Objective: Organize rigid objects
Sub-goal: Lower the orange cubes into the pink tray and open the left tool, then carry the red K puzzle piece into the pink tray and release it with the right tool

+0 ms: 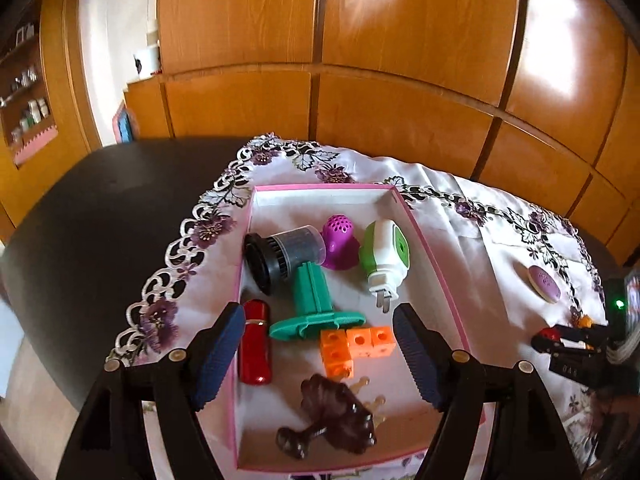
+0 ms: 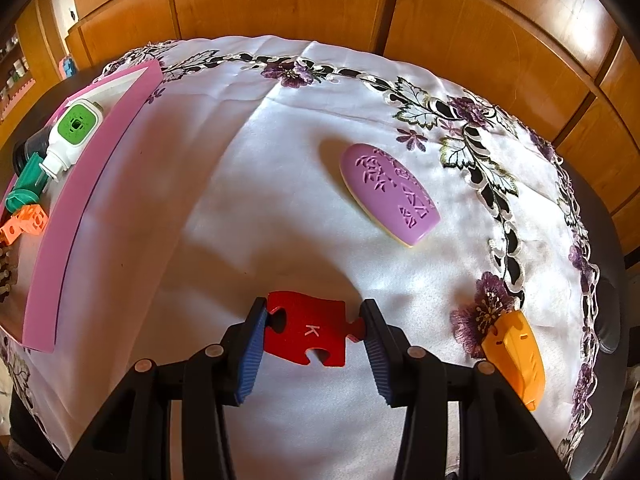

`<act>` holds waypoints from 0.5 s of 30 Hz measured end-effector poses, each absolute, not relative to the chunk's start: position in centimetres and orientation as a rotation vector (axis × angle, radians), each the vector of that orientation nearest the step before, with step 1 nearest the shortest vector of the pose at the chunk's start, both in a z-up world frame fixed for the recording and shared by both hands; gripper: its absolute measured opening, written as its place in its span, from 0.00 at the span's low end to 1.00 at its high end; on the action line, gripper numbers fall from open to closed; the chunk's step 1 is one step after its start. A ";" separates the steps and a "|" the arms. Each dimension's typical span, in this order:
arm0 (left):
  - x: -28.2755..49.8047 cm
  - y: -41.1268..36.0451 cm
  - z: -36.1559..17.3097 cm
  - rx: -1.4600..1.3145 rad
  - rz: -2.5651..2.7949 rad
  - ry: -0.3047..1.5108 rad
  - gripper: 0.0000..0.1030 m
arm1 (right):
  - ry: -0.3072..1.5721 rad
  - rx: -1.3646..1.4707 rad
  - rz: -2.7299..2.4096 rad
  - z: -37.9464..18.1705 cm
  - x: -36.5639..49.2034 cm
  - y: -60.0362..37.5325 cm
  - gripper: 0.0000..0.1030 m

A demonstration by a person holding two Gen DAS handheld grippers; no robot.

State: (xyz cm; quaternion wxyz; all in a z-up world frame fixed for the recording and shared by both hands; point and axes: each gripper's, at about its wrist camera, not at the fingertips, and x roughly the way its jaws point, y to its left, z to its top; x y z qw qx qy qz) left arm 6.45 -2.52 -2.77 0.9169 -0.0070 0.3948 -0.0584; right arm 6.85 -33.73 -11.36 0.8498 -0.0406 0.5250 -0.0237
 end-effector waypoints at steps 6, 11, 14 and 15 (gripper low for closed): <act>5.0 -2.3 -2.7 -0.005 -0.118 0.807 0.75 | 1.102 -0.097 -0.048 -11.3 6.8 -33.7 0.45; 4.5 -1.9 -2.7 -0.016 -0.111 0.803 0.75 | 1.100 -0.098 -0.049 -11.2 6.8 -33.7 0.45; 4.2 -1.5 -2.5 -0.022 -0.107 0.799 0.75 | 1.099 -0.103 -0.050 -11.2 6.8 -33.6 0.45; 4.1 -1.4 -2.5 -0.023 -0.105 0.797 0.75 | 1.098 -0.104 -0.050 -11.2 6.8 -33.6 0.45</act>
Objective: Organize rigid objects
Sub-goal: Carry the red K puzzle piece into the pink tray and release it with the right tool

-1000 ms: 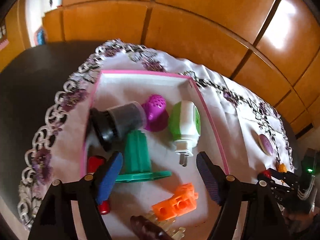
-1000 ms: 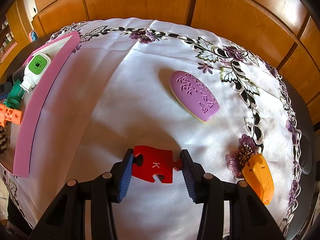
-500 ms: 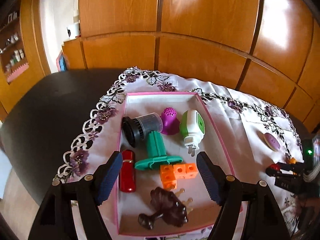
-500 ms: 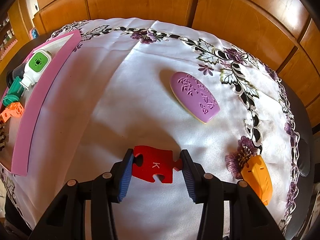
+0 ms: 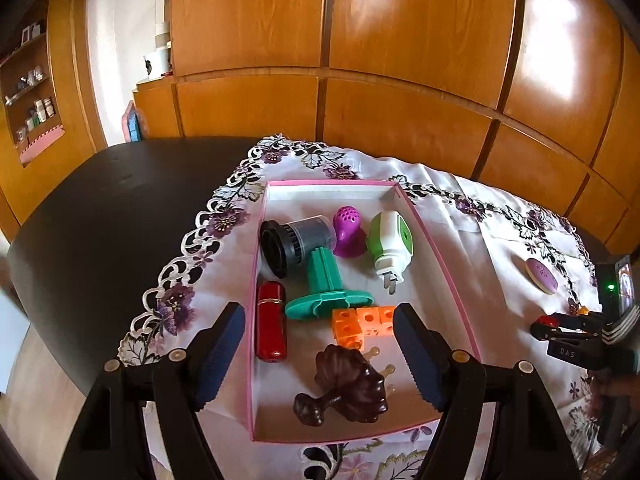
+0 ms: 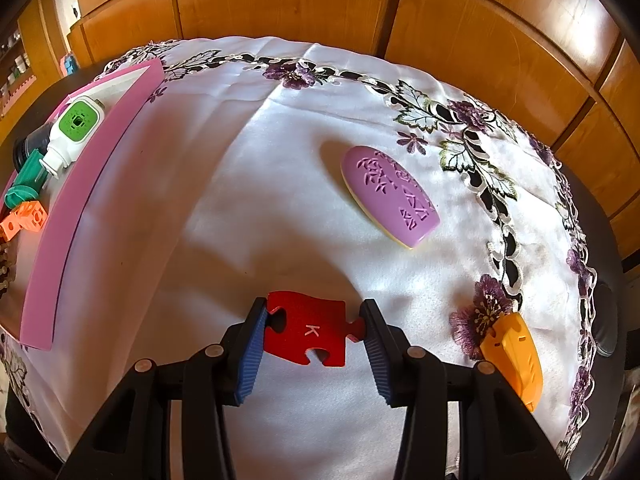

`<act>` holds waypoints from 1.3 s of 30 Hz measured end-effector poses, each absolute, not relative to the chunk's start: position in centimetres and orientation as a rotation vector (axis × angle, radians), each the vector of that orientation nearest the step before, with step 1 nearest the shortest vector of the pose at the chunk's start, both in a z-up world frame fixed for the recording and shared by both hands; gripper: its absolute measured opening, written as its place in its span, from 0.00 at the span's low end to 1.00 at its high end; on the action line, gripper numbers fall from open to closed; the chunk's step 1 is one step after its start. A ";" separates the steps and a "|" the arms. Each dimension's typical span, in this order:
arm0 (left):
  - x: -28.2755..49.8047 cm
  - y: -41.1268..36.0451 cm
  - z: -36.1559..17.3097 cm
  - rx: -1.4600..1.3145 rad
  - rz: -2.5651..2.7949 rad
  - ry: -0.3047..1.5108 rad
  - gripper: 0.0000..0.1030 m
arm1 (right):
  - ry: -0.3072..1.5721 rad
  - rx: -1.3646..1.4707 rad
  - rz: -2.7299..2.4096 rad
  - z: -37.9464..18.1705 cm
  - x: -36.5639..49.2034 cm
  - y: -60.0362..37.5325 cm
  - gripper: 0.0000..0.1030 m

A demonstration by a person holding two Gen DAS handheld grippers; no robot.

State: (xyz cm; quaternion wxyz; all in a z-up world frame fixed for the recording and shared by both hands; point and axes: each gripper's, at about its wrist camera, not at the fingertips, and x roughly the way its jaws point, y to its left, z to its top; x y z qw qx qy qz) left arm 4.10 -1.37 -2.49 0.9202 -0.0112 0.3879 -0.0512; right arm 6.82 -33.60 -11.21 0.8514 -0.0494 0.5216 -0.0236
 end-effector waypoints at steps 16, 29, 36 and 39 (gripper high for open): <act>3.3 1.0 -2.6 -0.074 -0.090 0.803 0.75 | 0.995 -0.067 -0.069 -8.1 6.2 -32.6 0.45; 3.3 3.7 -3.0 -0.134 -0.040 0.807 0.74 | 0.839 -0.099 0.260 -3.2 6.1 -22.1 0.45; 3.2 5.3 -3.2 -0.162 -0.018 0.801 0.74 | 0.910 -0.187 0.335 -5.2 8.8 -16.8 0.45; 3.1 5.3 -3.1 -0.145 -0.025 0.788 0.75 | 0.956 -0.267 0.314 -7.5 10.5 -15.1 0.45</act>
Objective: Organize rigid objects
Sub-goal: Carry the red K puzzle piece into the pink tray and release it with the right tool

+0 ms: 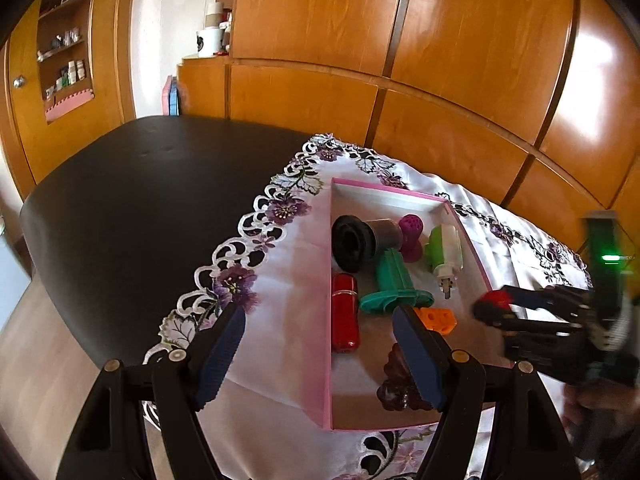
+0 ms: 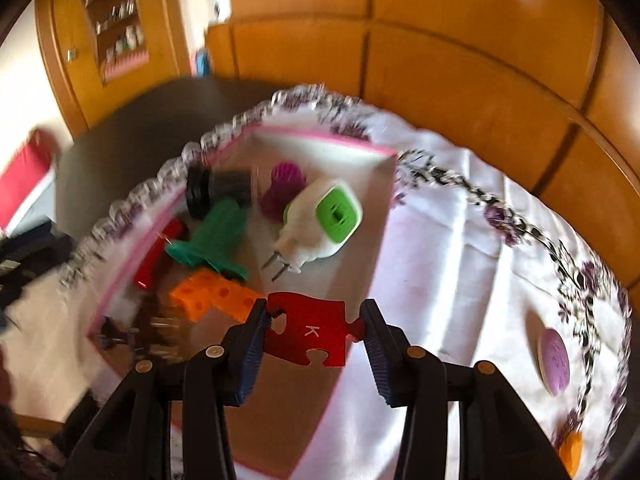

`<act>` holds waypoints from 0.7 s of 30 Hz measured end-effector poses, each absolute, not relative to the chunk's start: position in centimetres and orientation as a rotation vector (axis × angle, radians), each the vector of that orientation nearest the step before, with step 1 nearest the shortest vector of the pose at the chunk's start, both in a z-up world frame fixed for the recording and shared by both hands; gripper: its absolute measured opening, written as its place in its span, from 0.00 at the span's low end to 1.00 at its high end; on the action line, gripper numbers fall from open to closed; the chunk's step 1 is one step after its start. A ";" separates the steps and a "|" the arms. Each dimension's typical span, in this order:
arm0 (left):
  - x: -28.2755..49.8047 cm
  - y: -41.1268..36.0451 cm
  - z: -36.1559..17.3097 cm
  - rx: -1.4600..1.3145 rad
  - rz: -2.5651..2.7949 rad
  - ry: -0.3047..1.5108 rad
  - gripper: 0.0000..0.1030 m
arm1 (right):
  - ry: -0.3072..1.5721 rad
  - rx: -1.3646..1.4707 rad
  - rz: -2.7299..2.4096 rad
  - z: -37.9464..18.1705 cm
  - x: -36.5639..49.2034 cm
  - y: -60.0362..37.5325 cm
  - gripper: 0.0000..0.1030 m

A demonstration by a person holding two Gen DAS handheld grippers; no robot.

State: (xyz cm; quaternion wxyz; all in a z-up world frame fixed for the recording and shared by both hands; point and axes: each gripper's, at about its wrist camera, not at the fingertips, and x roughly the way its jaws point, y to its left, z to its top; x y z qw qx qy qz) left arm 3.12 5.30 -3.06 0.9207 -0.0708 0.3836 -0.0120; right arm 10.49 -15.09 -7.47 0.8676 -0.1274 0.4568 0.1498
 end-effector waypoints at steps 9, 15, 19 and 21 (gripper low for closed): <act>3.2 5.2 -3.2 -0.147 -0.033 0.806 0.75 | 0.987 -0.309 0.267 -9.9 13.2 -12.9 0.45; 3.3 5.1 -3.4 -0.138 -0.035 0.809 0.75 | 0.985 -0.258 0.268 -10.0 12.8 -13.2 0.45; 3.3 5.1 -3.4 -0.142 -0.035 0.814 0.75 | 0.972 -0.226 0.260 -9.6 12.2 -13.4 0.45; 3.2 5.0 -3.3 -0.142 -0.036 0.816 0.75 | 0.960 -0.199 0.255 -9.2 11.9 -13.7 0.45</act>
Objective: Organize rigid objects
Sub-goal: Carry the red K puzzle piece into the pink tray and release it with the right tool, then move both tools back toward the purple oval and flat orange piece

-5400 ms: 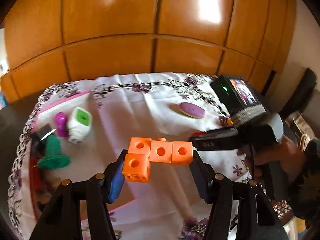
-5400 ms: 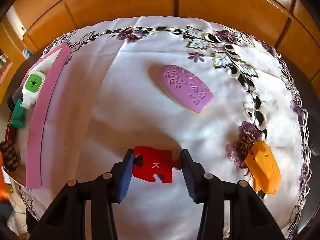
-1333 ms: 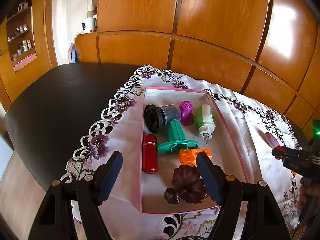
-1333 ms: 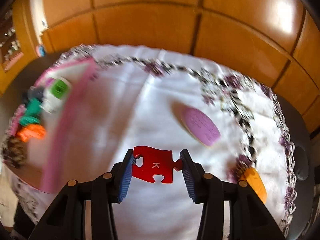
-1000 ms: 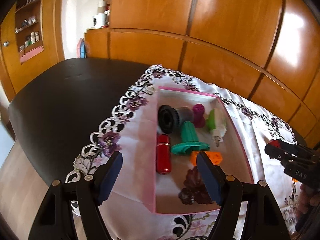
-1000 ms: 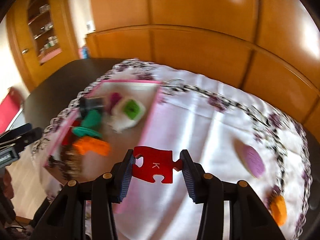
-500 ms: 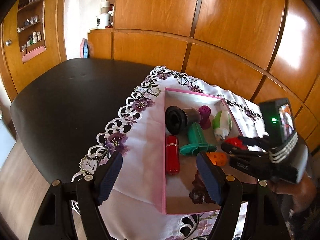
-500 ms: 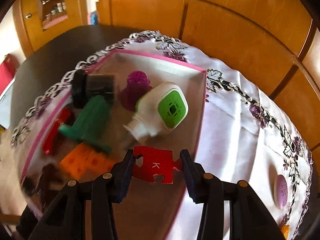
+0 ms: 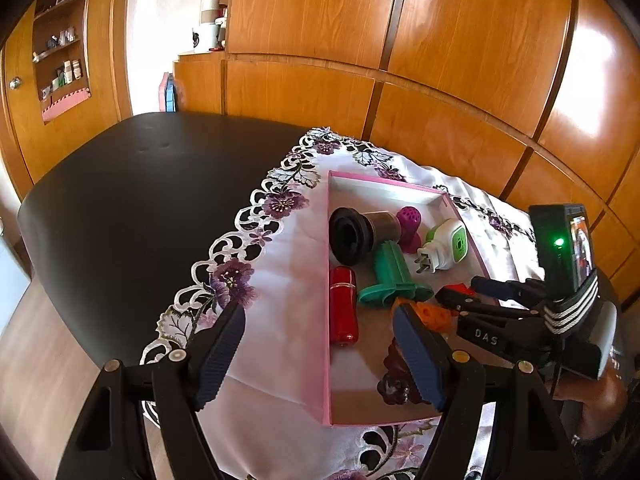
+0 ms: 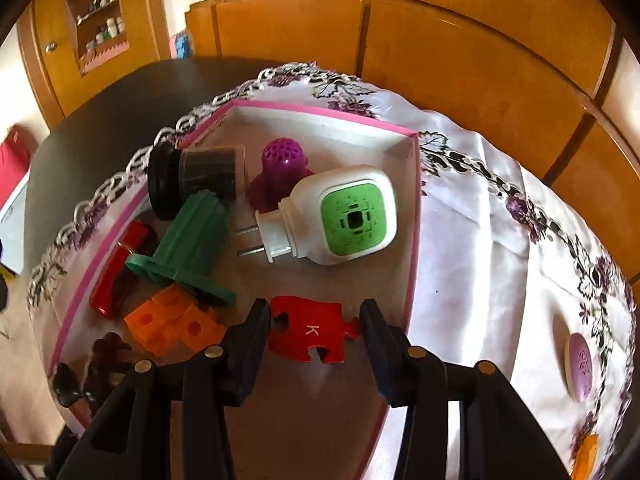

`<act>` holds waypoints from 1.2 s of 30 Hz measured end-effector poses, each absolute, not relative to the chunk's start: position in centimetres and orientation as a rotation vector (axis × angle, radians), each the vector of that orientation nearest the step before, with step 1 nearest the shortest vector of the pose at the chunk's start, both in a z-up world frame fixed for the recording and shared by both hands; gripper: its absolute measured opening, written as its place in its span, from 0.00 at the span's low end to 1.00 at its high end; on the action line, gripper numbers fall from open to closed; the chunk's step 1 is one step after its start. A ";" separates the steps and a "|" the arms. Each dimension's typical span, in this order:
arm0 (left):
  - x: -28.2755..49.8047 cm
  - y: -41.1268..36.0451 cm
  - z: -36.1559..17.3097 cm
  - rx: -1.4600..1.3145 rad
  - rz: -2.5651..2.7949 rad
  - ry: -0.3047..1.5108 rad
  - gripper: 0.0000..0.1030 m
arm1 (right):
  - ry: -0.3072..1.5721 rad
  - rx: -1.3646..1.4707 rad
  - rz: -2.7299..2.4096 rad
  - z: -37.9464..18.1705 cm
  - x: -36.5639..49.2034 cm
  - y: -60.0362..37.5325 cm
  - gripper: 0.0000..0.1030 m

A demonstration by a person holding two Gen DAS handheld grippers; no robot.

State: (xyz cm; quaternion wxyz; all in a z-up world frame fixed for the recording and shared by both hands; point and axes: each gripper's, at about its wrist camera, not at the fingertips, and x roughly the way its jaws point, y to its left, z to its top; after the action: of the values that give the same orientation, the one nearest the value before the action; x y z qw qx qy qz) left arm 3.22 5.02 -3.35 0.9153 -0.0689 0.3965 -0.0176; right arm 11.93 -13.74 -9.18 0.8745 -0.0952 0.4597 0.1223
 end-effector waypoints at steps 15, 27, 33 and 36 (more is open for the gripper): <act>2.6 3.9 -2.9 -0.129 -0.059 0.818 0.76 | 0.843 -0.083 0.224 -5.1 9.7 -16.3 0.45; 2.1 2.5 -2.3 -0.082 -0.082 0.802 0.76 | 0.780 -0.045 0.170 -3.3 7.9 -19.8 0.45; 2.5 1.5 -2.1 -0.083 -0.107 0.825 0.76 | 0.740 0.004 0.090 -1.8 6.9 -24.5 0.46; 2.6 0.7 -2.2 -0.075 -0.136 0.843 0.76 | 0.720 0.038 0.025 -1.2 6.4 -27.7 0.46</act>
State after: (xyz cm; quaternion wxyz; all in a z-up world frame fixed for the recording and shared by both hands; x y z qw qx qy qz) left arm 2.61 0.68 -2.19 0.9095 -0.0361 0.4088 -0.0658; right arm 6.41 -27.66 -1.16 0.9356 0.0187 0.3524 0.0124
